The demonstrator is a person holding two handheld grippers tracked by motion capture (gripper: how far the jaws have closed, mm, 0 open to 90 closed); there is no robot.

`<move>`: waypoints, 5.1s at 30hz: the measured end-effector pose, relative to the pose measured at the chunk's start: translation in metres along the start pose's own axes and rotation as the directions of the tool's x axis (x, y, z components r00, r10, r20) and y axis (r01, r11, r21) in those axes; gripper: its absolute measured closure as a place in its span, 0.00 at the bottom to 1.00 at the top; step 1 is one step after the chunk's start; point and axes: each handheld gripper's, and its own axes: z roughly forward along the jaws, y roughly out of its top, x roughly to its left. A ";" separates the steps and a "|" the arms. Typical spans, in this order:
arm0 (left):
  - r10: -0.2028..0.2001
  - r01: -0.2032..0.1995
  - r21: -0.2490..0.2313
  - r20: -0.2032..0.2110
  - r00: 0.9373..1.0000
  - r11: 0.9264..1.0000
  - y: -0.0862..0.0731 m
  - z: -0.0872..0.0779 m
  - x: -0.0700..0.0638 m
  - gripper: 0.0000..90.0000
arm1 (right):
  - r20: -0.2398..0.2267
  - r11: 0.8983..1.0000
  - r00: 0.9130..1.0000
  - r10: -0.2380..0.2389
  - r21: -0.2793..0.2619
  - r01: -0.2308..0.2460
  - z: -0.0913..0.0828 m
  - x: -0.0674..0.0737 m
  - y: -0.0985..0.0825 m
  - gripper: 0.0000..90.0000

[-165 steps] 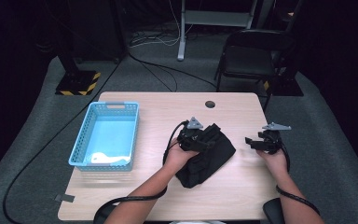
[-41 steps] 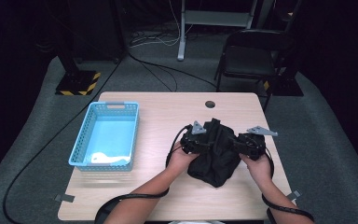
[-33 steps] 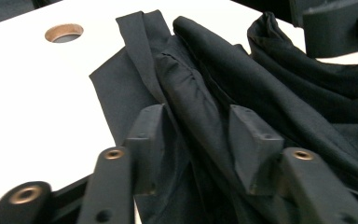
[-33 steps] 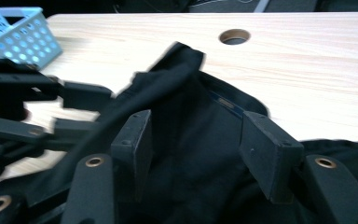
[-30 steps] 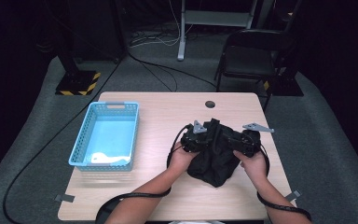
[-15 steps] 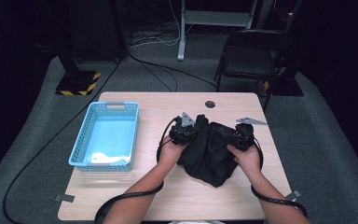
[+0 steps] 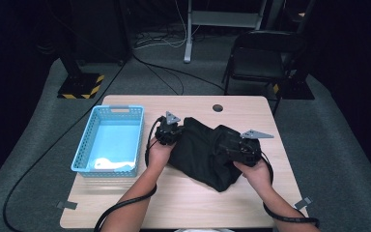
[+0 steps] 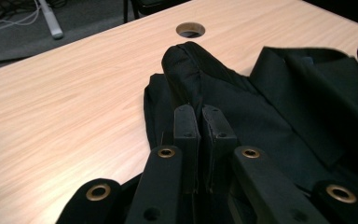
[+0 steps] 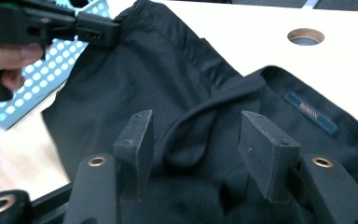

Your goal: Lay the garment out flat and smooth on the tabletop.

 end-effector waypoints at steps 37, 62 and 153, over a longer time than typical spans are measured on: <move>0.002 -0.004 0.052 0.030 1.000 0.999 -0.040 -0.057 0.014 0.95 | 0.060 0.989 0.987 -0.150 0.025 0.149 -0.048 -0.005 -0.033 0.92; 0.025 -0.028 0.078 0.034 0.999 0.997 -0.052 -0.066 -0.001 0.57 | 0.184 1.000 0.983 -0.005 0.028 0.000 -0.128 -0.057 -0.073 0.60; 0.003 -0.016 0.076 0.162 0.987 0.997 -0.051 -0.095 -0.007 0.88 | 0.050 0.998 0.998 0.029 0.052 -0.032 -0.114 -0.080 -0.047 0.96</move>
